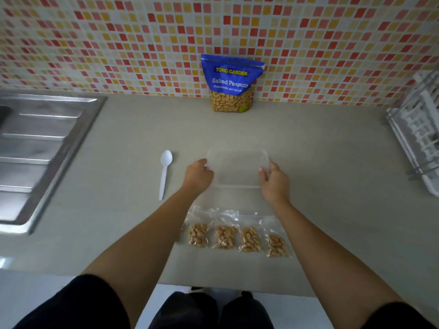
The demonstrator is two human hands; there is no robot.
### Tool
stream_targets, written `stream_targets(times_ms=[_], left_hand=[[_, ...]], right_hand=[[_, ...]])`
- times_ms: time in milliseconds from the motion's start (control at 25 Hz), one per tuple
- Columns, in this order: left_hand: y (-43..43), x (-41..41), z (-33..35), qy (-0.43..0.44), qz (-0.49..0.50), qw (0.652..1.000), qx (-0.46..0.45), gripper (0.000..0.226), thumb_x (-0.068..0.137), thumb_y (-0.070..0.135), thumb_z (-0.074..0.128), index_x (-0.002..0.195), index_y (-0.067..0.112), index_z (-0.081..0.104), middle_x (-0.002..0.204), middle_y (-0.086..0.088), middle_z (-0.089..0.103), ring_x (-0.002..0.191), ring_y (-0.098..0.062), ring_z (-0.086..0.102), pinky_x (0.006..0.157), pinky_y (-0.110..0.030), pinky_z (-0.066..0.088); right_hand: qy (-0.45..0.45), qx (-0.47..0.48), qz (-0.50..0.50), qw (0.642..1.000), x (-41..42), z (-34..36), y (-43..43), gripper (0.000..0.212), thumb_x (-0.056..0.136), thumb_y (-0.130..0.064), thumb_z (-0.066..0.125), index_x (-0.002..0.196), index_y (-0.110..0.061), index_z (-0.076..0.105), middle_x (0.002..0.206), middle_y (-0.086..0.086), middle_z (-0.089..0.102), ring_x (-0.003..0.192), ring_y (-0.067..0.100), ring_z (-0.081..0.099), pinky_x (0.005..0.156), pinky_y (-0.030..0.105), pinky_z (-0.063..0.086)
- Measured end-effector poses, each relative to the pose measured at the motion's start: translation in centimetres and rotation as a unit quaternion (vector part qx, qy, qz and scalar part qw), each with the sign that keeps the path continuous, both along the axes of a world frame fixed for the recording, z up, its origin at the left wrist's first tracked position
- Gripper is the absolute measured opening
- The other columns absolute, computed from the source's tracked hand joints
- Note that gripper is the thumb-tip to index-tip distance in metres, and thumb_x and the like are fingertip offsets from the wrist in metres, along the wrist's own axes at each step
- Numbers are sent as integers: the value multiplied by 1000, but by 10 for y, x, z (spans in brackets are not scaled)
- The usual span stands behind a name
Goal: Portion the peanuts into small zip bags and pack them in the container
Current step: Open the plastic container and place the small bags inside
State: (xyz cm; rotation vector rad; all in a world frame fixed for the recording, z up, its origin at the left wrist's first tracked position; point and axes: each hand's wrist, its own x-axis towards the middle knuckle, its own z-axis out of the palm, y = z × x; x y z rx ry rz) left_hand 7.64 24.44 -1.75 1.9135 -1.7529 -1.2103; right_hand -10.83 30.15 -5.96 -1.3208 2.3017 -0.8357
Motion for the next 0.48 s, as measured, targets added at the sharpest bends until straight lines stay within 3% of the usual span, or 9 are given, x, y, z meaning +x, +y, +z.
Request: stream_targets(times_ms=[200, 320, 360, 400, 480], left_hand=[[4, 19, -16, -16, -1, 1000, -16, 40, 92, 16, 45, 132, 9, 51, 116, -16, 64, 107, -34, 59, 94, -38, 48], [7, 18, -19, -7, 9, 999, -39, 18, 92, 14, 47, 90, 26, 61, 94, -15, 61, 90, -30, 56, 82, -28, 44], [7, 18, -20, -5, 10, 999, -44, 18, 92, 14, 47, 89, 25, 61, 96, -16, 61, 92, -30, 56, 82, -28, 41], [8, 18, -21, -1, 12, 999, -50, 19, 93, 13, 48, 104, 16, 64, 106, -16, 63, 101, -30, 57, 86, -28, 41], [9, 18, -20, 4, 21, 998, -60, 38, 94, 14, 48, 131, 8, 51, 125, -14, 61, 117, -28, 55, 96, -27, 39]], right_hand=[[12, 9, -10, 1000, 23, -8, 5, 37, 95, -24, 46, 125, -3, 51, 102, 26, 66, 94, 43, 61, 76, 40, 45], [18, 15, -10, 1000, 21, -7, 5, 37, 95, -24, 46, 125, -3, 50, 102, 26, 66, 95, 42, 60, 76, 39, 45], [19, 19, -11, 1000, 21, -7, 5, 37, 96, -25, 46, 125, -3, 51, 101, 26, 66, 95, 42, 60, 75, 39, 44], [20, 22, -12, 999, 22, -6, 5, 37, 96, -25, 45, 125, -3, 51, 100, 25, 66, 94, 42, 60, 75, 38, 44], [16, 27, -16, 999, 23, -6, 6, 37, 97, -26, 43, 126, -4, 49, 101, 24, 66, 95, 41, 60, 75, 38, 43]])
